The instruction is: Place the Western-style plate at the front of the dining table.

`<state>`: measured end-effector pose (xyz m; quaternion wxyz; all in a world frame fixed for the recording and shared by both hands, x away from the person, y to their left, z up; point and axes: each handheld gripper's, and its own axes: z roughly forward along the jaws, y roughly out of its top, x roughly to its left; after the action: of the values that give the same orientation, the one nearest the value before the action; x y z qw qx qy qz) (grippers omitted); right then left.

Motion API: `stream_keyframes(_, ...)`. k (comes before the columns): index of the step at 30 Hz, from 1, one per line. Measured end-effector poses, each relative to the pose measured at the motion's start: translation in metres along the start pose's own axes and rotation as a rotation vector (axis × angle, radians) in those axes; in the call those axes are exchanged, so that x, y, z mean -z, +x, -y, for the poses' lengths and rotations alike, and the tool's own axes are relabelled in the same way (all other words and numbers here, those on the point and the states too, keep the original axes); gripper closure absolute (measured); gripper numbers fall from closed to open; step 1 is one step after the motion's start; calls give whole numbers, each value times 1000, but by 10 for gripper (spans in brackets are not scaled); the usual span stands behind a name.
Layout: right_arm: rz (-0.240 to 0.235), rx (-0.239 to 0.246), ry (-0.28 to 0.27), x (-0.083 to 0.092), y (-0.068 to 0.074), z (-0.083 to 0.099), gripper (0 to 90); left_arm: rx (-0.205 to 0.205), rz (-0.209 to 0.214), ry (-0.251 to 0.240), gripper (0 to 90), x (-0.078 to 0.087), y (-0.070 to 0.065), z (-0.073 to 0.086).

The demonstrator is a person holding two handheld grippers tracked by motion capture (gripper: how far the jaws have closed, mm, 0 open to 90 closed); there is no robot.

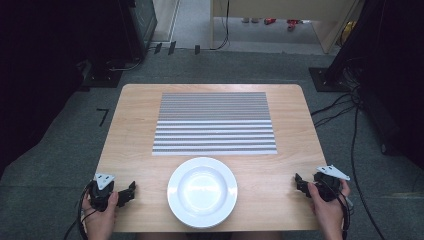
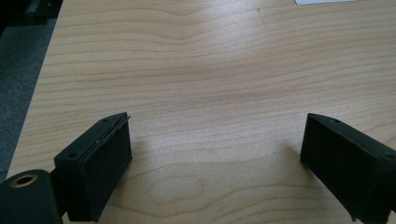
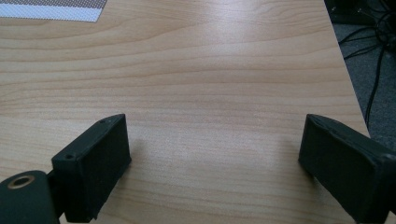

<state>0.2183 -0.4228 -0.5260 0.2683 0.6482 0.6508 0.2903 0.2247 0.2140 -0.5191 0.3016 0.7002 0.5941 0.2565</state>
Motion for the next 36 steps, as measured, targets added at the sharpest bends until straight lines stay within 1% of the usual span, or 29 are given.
stream_keyframes(5, 5, -7, 7, -1, 1, -1, 65, -7, 3, 11, 88, 1, 0, -1)
stream_keyframes(7, 12, -13, 8, -1, 2, -1, 61, -2, 0, 10, 88, 1, -1, -2)
stream_keyframes(8, 17, -19, 11, -1, 2, -1, 61, 6, 4, -7, 88, 3, -3, -3)
stream_keyframes(9, 17, -19, 11, -1, 2, -1, 61, 6, 4, -7, 88, 3, -3, -3)
stream_keyframes(10, 17, -29, 16, 0, 3, -2, 61, 20, 17, -24, 88, 5, -4, -4)
stream_keyframes(12, 4, -40, 18, 1, 5, -2, 61, 24, 21, -34, 88, 7, -6, -5)
stream_keyframes(14, -6, -47, 9, 2, 8, -3, 61, 39, 46, -58, 88, 11, -10, -8)
stream_keyframes(15, -6, -47, 9, 2, 8, -3, 61, 39, 46, -58, 88, 11, -10, -8)
stream_keyframes(16, -14, -48, -3, 5, 11, -5, 61, 52, 67, -70, 88, 13, -14, -9)
stream_keyframes(17, -14, -48, -3, 5, 11, -5, 61, 52, 67, -70, 88, 13, -14, -9)
stream_keyframes(18, -22, -47, -16, 8, 15, -6, 61, 72, 97, -84, 88, 16, -18, -10)
stream_keyframes(20, -38, -50, -25, 10, 19, -7, 61, 87, 131, -92, 88, 18, -22, -11)
stream_keyframes(21, -44, -51, -29, 11, 21, -7, 61, 87, 131, -92, 88, 18, -22, -11)
stream_keyframes(22, -47, -49, -33, 12, 23, -7, 61, 87, 153, -96, 88, 19, -27, -12)
stream_keyframes(23, -50, -47, -37, 13, 25, -8, 61, 84, 161, -98, 88, 20, -29, -12)
stream_keyframes(24, -50, -47, -37, 13, 25, -8, 61, 84, 161, -98, 88, 20, -29, -12)
stream_keyframes(25, -63, -47, -44, 16, 29, -8, 62, 77, 173, -103, 88, 21, -34, -13)
stream_keyframes(27, -68, -48, -49, 17, 31, -9, 62, 75, 179, -105, 88, 22, -35, -13)
stream_keyframes(28, -77, -42, -55, 19, 36, -9, 62, 78, 197, -112, 88, 23, -39, -13)
stream_keyframes(29, -77, -42, -55, 19, 36, -9, 62, 78, 197, -112, 88, 23, -39, -13)
stream_keyframes(30, -89, -31, -60, 20, 41, -9, 62, 74, 209, -112, 88, 24, -42, -13)
stream_keyframes(31, -89, -31, -60, 20, 41, -9, 62, 74, 209, -112, 88, 24, -42, -13)
stream_keyframes(32, -100, -22, -63, 21, 47, -9, 62, 76, 220, -114, 88, 24, -44, -13)
stream_keyframes(33, -100, -22, -63, 21, 47, -9, 62, 76, 220, -114, 88, 24, -44, -13)
stream_keyframes(34, -106, -20, -63, 22, 50, -9, 62, 80, 229, -116, 88, 25, -45, -13)
stream_keyframes(35, -118, -10, -68, 23, 55, -10, 62, 86, 250, -118, 88, 25, -47, -14)
stream_keyframes(36, -123, -6, -71, 23, 57, -10, 62, 89, 259, -119, 88, 25, -47, -14)
